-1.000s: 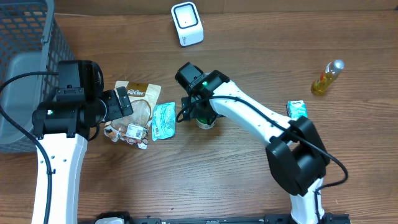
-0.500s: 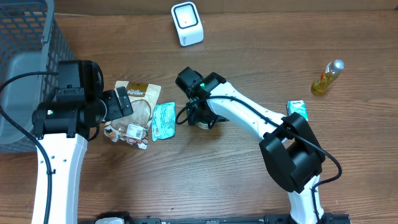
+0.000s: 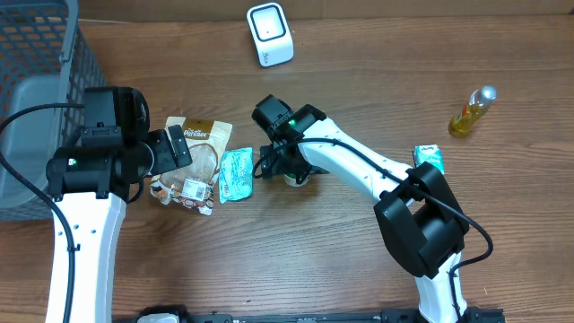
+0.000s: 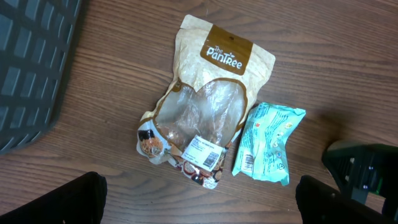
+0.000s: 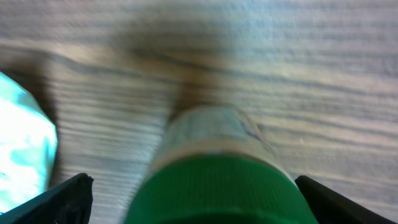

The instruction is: Scan the item barcode

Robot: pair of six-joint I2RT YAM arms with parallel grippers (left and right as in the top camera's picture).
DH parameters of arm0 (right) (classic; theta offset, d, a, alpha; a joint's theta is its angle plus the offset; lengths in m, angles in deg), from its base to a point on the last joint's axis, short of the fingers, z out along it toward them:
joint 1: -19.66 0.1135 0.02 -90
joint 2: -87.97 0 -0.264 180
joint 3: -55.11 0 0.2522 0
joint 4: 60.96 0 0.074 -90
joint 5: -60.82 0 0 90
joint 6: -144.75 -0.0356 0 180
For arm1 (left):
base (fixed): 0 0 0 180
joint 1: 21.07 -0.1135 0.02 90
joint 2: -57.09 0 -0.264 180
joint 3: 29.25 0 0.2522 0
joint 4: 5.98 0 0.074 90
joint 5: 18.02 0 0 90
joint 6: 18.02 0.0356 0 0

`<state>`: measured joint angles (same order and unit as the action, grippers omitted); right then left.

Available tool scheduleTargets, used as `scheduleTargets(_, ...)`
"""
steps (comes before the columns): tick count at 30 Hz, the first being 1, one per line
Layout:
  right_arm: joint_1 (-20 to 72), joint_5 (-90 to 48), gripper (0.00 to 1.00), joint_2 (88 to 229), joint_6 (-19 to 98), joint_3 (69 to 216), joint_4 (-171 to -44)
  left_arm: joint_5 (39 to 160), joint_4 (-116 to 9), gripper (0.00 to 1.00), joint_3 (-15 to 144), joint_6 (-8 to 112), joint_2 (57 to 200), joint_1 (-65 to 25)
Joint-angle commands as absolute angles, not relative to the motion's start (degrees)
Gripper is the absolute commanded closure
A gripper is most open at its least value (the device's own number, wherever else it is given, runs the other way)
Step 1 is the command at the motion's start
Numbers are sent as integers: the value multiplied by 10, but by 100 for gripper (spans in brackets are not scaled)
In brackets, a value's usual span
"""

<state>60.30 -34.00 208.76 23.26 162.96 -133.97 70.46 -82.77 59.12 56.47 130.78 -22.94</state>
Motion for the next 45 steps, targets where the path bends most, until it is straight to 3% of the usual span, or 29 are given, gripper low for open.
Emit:
scheduleTargets(1, 604, -339, 0, 2086, 236, 1630, -1333, 701, -827, 0, 597, 570, 1309, -225)
scheduleTargets(12, 588, -358, 0, 2085, 237, 1630, -1334, 701, -827, 0, 597, 570, 1309, -225)
scheduleTargets(16, 588, -409, 11, 2085, 237, 1630, -1325, 701, -827, 1, 597, 570, 1309, -225)
scheduleTargets(18, 588, -406, 0, 2086, 235, 1630, -1327, 701, -827, 1, 597, 570, 1309, -225)
scheduleTargets(23, 588, -353, 0, 2086, 232, 1630, -1334, 701, -827, 0, 597, 570, 1309, -225)
scheduleTargets(45, 588, -350, 4, 2096, 232, 1629, -1346, 701, -827, 0, 597, 570, 1309, -225)
